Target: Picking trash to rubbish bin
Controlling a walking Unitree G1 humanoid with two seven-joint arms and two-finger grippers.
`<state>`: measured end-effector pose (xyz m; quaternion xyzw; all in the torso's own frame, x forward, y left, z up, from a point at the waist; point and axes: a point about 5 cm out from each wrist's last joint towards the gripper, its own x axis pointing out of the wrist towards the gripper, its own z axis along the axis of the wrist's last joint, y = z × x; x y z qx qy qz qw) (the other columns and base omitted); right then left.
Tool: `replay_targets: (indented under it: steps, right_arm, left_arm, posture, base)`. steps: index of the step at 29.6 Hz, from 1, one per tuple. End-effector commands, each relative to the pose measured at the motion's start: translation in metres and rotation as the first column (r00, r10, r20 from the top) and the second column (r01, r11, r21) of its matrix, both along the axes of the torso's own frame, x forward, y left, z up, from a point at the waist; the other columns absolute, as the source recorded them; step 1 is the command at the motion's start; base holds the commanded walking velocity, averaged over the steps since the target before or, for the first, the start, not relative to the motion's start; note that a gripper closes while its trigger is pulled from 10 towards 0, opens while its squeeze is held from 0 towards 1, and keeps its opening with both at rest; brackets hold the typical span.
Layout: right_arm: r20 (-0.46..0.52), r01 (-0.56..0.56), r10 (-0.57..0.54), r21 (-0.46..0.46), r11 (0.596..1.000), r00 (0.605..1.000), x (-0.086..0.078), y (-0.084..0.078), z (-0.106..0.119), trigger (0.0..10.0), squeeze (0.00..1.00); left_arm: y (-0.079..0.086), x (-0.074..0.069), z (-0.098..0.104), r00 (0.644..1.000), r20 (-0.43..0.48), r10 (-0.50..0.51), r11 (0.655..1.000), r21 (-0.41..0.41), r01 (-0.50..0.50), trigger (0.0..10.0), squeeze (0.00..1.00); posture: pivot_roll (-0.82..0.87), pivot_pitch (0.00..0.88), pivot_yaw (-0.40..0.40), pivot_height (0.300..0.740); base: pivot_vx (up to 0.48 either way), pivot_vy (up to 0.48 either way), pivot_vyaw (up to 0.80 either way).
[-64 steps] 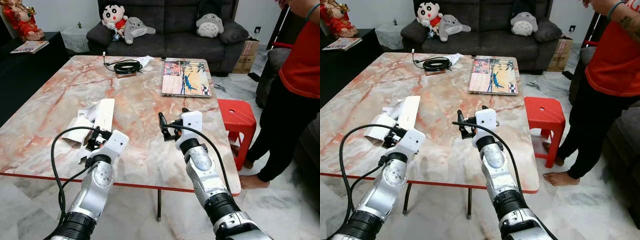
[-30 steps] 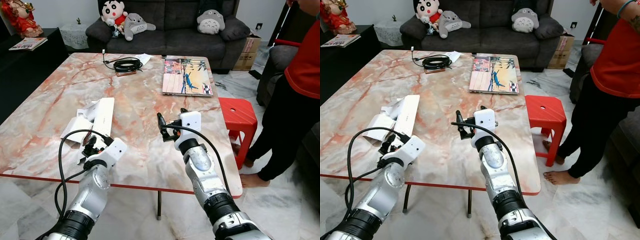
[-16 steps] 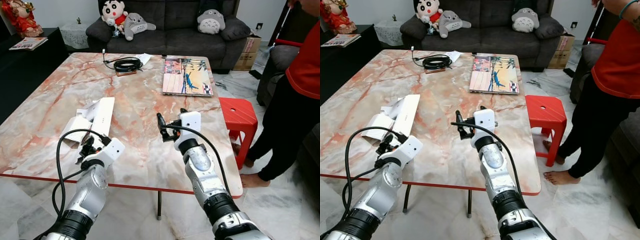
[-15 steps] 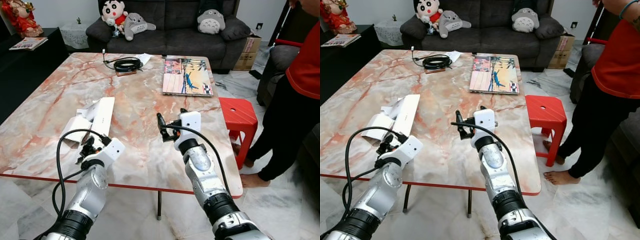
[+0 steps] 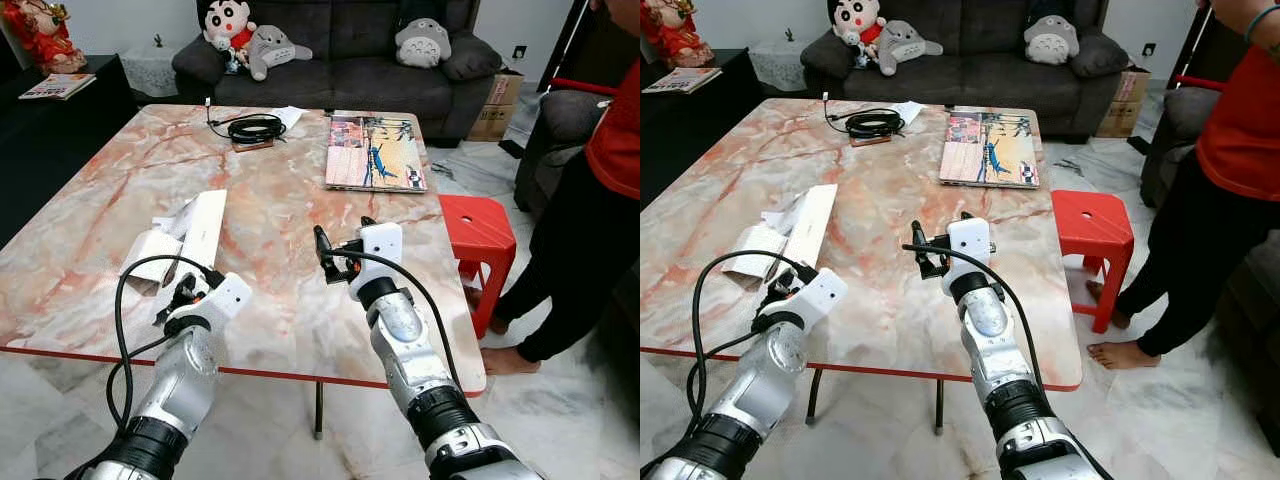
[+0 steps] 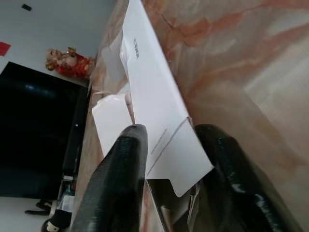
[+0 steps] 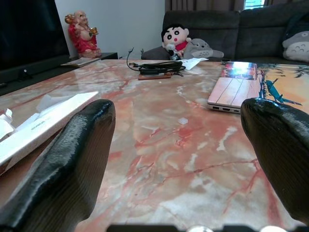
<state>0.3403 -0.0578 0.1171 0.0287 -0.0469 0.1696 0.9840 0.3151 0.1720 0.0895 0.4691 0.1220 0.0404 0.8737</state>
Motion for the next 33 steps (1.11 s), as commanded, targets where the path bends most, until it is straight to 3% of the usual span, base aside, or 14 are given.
replay_targets:
  steps: [1,19,20,21,22,30,33]
  right_arm:
    - [0.000,-0.002,0.002,0.007,1.000,1.000,0.002,0.001,0.002,10.0,0.00]
    - [0.003,0.002,-0.002,0.009,1.000,1.000,0.002,0.000,0.003,10.0,0.00]
    - [0.003,0.003,-0.003,0.010,1.000,1.000,0.002,0.000,0.003,10.0,0.00]
    - [0.004,0.005,-0.005,0.010,1.000,1.000,0.002,0.000,0.003,10.0,0.00]
    - [0.006,0.008,-0.008,0.015,1.000,1.000,0.002,-0.001,0.003,10.0,0.00]
    - [0.015,0.007,-0.007,0.021,1.000,1.000,0.002,-0.001,0.005,10.0,0.00]
    - [0.019,0.010,-0.011,0.021,1.000,1.000,0.002,-0.001,0.005,10.0,0.00]
  left_arm:
    - [0.000,0.002,0.003,1.000,0.007,0.011,1.000,0.004,-0.011,0.0,0.00]
    - [-0.002,0.005,0.009,0.998,0.063,0.019,1.000,0.005,-0.019,0.0,0.00]
    - [-0.003,0.006,0.012,0.996,0.087,0.010,1.000,-0.003,-0.010,2.2,0.00]
    - [-0.006,0.008,0.017,0.992,0.123,-0.008,1.000,-0.010,0.009,6.7,0.00]
    - [-0.012,0.009,0.021,0.986,0.163,-0.035,0.998,-0.042,0.043,10.0,0.00]
    - [-0.027,0.010,0.037,0.953,0.290,-0.087,0.989,-0.086,0.117,10.0,0.00]
    - [-0.042,0.008,0.046,0.913,0.381,-0.147,0.963,-0.156,0.221,10.0,0.00]
  posture:
    - [0.00,0.000,-0.010,0.740]
    - [-0.01,0.000,-0.004,0.740]
    - [-0.01,0.000,-0.004,0.740]
    - [-0.01,0.000,-0.003,0.740]
    - [-0.01,0.000,-0.003,0.740]
    - [-0.01,0.000,-0.002,0.740]
    - [-0.01,0.000,-0.003,0.740]
  base:
    - [0.000,0.000,0.00]
    - [0.000,0.000,0.00]
    - [0.000,0.000,0.00]
    - [0.000,0.000,0.00]
    - [0.000,0.000,0.00]
    - [0.000,0.000,0.00]
    - [0.000,0.000,0.00]
